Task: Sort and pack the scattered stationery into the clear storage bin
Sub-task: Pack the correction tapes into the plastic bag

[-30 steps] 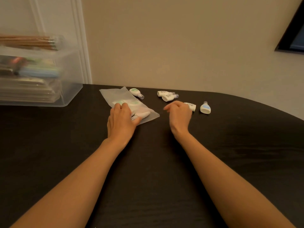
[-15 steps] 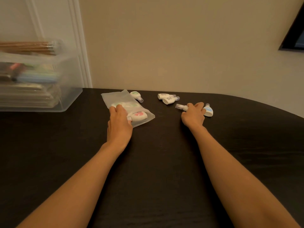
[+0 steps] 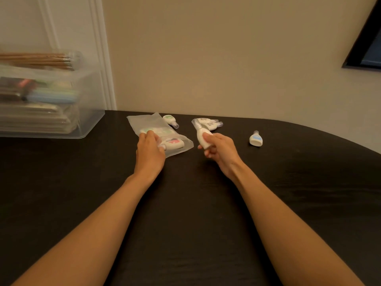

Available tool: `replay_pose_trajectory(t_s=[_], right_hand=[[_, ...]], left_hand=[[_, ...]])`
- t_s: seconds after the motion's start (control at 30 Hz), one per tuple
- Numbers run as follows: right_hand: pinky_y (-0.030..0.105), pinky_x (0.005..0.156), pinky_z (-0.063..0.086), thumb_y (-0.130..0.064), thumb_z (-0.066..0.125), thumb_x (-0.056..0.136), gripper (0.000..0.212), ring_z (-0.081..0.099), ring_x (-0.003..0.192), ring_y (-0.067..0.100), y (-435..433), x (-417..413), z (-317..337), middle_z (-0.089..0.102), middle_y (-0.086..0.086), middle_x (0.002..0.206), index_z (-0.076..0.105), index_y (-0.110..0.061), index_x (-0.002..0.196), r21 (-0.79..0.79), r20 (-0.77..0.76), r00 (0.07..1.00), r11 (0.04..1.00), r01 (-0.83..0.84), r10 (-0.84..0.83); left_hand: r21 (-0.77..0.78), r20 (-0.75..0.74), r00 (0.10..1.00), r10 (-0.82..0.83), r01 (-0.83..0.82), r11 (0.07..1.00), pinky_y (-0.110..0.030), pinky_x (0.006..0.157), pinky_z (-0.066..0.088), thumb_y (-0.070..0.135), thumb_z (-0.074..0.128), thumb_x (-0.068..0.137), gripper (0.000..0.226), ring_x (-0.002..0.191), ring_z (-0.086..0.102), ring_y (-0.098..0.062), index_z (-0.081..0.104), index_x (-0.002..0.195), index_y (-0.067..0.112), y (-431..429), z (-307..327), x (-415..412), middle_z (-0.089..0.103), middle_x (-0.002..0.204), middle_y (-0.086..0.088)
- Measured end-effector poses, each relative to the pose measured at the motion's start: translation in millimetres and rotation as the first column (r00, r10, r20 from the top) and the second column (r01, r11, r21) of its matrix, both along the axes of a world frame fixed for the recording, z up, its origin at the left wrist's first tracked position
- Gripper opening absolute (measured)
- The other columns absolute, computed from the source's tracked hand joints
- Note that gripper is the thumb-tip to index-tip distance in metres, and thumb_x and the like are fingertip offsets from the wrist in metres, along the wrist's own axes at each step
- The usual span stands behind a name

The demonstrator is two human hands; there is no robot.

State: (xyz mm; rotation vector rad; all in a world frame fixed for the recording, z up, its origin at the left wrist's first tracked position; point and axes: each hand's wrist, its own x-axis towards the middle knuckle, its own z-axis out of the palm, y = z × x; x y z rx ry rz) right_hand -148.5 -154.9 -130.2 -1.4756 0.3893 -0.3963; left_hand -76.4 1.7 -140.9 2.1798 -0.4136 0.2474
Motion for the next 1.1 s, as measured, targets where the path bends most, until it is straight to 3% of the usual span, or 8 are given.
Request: replay_pose_trajectory(t_s=[0.07, 0.2, 0.3, 0.47, 0.73, 0.9, 1.0, 1.1], right_hand=[[0.019, 0.054, 0.042, -0.016, 0.056, 0.089, 0.015, 0.051, 0.061, 0.011, 5.1, -11.0, 3.3, 0.063, 0.009, 0.080, 0.058, -0.006, 0.101, 0.118, 0.028, 0.985, 0.978, -0.173, 0.171], [0.015, 0.041, 0.033, -0.011, 0.054, 0.086, 0.013, 0.042, 0.048, 0.009, 22.7, -22.4, 8.5, 0.054, 0.009, 0.070, 0.059, -0.001, 0.092, -0.006, -0.124, 0.947, 0.954, -0.299, 0.295], [0.016, 0.040, 0.038, -0.011, 0.060, 0.086, 0.022, 0.051, 0.044, 0.008, 33.6, -20.8, 7.9, 0.059, 0.012, 0.081, 0.059, -0.001, 0.105, -0.009, -0.150, 0.978, 0.989, -0.150, 0.147], [0.023, 0.055, 0.057, -0.007, 0.066, 0.084, 0.017, 0.066, 0.058, 0.015, 50.0, -14.5, 5.6, 0.056, 0.008, 0.104, 0.051, -0.010, 0.091, 0.139, -0.077, 0.971, 0.962, 0.237, -0.228], [0.015, 0.045, 0.051, -0.006, 0.057, 0.089, 0.024, 0.068, 0.071, 0.019, 81.6, 3.4, 1.0, 0.055, 0.013, 0.120, 0.056, 0.000, 0.112, 0.128, -0.130, 0.942, 0.936, 0.327, -0.311], [0.019, 0.044, 0.049, -0.005, 0.054, 0.088, 0.021, 0.064, 0.052, 0.013, 84.1, -1.5, 4.0, 0.066, 0.008, 0.078, 0.063, 0.001, 0.106, -0.162, -0.283, 0.942, 0.977, 0.139, -0.181], [0.018, 0.040, 0.036, -0.013, 0.060, 0.085, 0.017, 0.055, 0.048, 0.010, 80.7, -8.1, 11.4, 0.064, 0.003, 0.070, 0.069, -0.005, 0.097, -0.276, -0.365, 0.929, 0.960, -0.043, -0.063], [0.022, 0.054, 0.041, -0.011, 0.059, 0.084, 0.014, 0.057, 0.061, 0.012, 69.6, -7.4, 8.0, 0.065, 0.001, 0.075, 0.070, -0.007, 0.092, -0.390, -0.254, 0.944, 0.916, 0.097, -0.209]], left_hand=[[-0.015, 0.007, 1.000, -0.008, 0.008, 1.000, -0.024, 0.076, 0.034, 0.002, 0.050, 0.091, 0.016, 0.091, 0.040, -0.012, 0.049, 0.106, 0.007, 2.1, 0.4, -3.0, 0.045, 0.118, -0.009], [-0.046, 0.014, 1.000, -0.025, 0.026, 0.999, -0.024, 0.075, 0.035, -0.001, 0.048, 0.090, 0.018, 0.092, 0.041, -0.013, 0.050, 0.107, 0.005, 5.9, 0.3, -9.3, 0.047, 0.117, -0.010], [-0.045, 0.013, 1.000, -0.026, 0.026, 0.999, -0.024, 0.075, 0.035, -0.004, 0.048, 0.089, 0.021, 0.092, 0.042, -0.013, 0.051, 0.108, 0.005, 8.1, -0.9, -12.0, 0.047, 0.116, -0.011], [-0.025, 0.006, 1.000, -0.027, 0.027, 0.999, -0.024, 0.073, 0.034, -0.003, 0.049, 0.088, 0.016, 0.087, 0.041, -0.013, 0.048, 0.095, 0.011, 10.5, -2.6, -16.2, 0.043, 0.107, -0.006], [-0.004, 0.007, 1.000, -0.028, 0.028, 1.000, -0.025, 0.069, 0.033, 0.004, 0.049, 0.091, 0.008, 0.083, 0.043, -0.013, 0.047, 0.088, 0.012, 14.1, -2.0, -24.2, 0.043, 0.099, -0.003], [-0.035, 0.020, 1.000, -0.023, 0.024, 0.999, -0.027, 0.070, 0.036, 0.004, 0.049, 0.091, 0.009, 0.084, 0.046, -0.016, 0.048, 0.085, 0.011, 19.5, -3.5, -24.8, 0.049, 0.102, -0.008], [-0.016, 0.023, 1.000, -0.017, 0.018, 1.000, -0.027, 0.071, 0.036, 0.004, 0.049, 0.091, 0.009, 0.085, 0.045, -0.015, 0.048, 0.088, 0.012, 21.9, -1.9, -26.5, 0.049, 0.106, -0.008], [0.025, 0.044, 0.999, -0.010, 0.009, 1.000, -0.029, 0.070, 0.037, 0.009, 0.048, 0.091, 0.006, 0.086, 0.044, -0.014, 0.048, 0.094, 0.013, 23.5, -0.1, -29.2, 0.047, 0.111, -0.007]])
